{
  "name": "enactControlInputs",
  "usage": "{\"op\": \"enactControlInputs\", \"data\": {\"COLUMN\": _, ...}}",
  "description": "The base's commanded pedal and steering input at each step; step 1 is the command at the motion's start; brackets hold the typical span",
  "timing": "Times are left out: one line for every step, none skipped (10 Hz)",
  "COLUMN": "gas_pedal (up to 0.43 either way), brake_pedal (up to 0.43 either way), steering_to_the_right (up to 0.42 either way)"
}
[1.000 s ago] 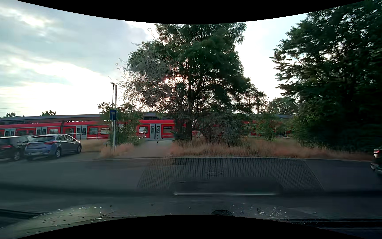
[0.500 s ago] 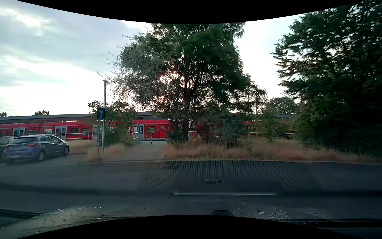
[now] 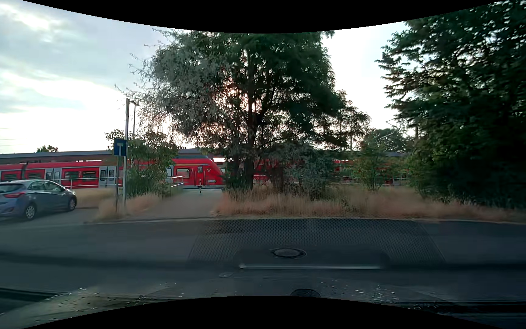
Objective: Follow the waypoints while adhering to traffic rules and regulations
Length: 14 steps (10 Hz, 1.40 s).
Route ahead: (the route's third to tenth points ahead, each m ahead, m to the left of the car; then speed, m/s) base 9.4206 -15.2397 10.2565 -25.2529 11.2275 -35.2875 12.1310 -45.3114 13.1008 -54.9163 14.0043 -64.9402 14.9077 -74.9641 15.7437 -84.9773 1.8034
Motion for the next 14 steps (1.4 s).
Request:
{"op": "enactControlInputs", "data": {"gas_pedal": 0.0, "brake_pedal": 0.152, "steering_to_the_right": 0.087}}
{"op": "enactControlInputs", "data": {"gas_pedal": 0.0, "brake_pedal": 0.159, "steering_to_the_right": 0.1}}
{"op": "enactControlInputs", "data": {"gas_pedal": 0.0, "brake_pedal": 0.152, "steering_to_the_right": 0.118}}
{"op": "enactControlInputs", "data": {"gas_pedal": 0.0, "brake_pedal": 0.116, "steering_to_the_right": 0.135}}
{"op": "enactControlInputs", "data": {"gas_pedal": 0.0, "brake_pedal": 0.104, "steering_to_the_right": 0.155}}
{"op": "enactControlInputs", "data": {"gas_pedal": 0.0, "brake_pedal": 0.104, "steering_to_the_right": 0.179}}
{"op": "enactControlInputs", "data": {"gas_pedal": 0.0, "brake_pedal": 0.091, "steering_to_the_right": 0.204}}
{"op": "enactControlInputs", "data": {"gas_pedal": 0.0, "brake_pedal": 0.049, "steering_to_the_right": 0.22}}
{"op": "enactControlInputs", "data": {"gas_pedal": 0.0, "brake_pedal": 0.037, "steering_to_the_right": 0.236}}
{"op": "enactControlInputs", "data": {"gas_pedal": 0.0, "brake_pedal": 0.024, "steering_to_the_right": 0.259}}
{"op": "enactControlInputs", "data": {"gas_pedal": 0.0, "brake_pedal": 0.012, "steering_to_the_right": 0.28}}
{"op": "enactControlInputs", "data": {"gas_pedal": 0.0, "brake_pedal": 0.0, "steering_to_the_right": 0.304}}
{"op": "enactControlInputs", "data": {"gas_pedal": 0.0, "brake_pedal": 0.0, "steering_to_the_right": 0.319}}
{"op": "enactControlInputs", "data": {"gas_pedal": 0.0, "brake_pedal": 0.0, "steering_to_the_right": 0.332}}
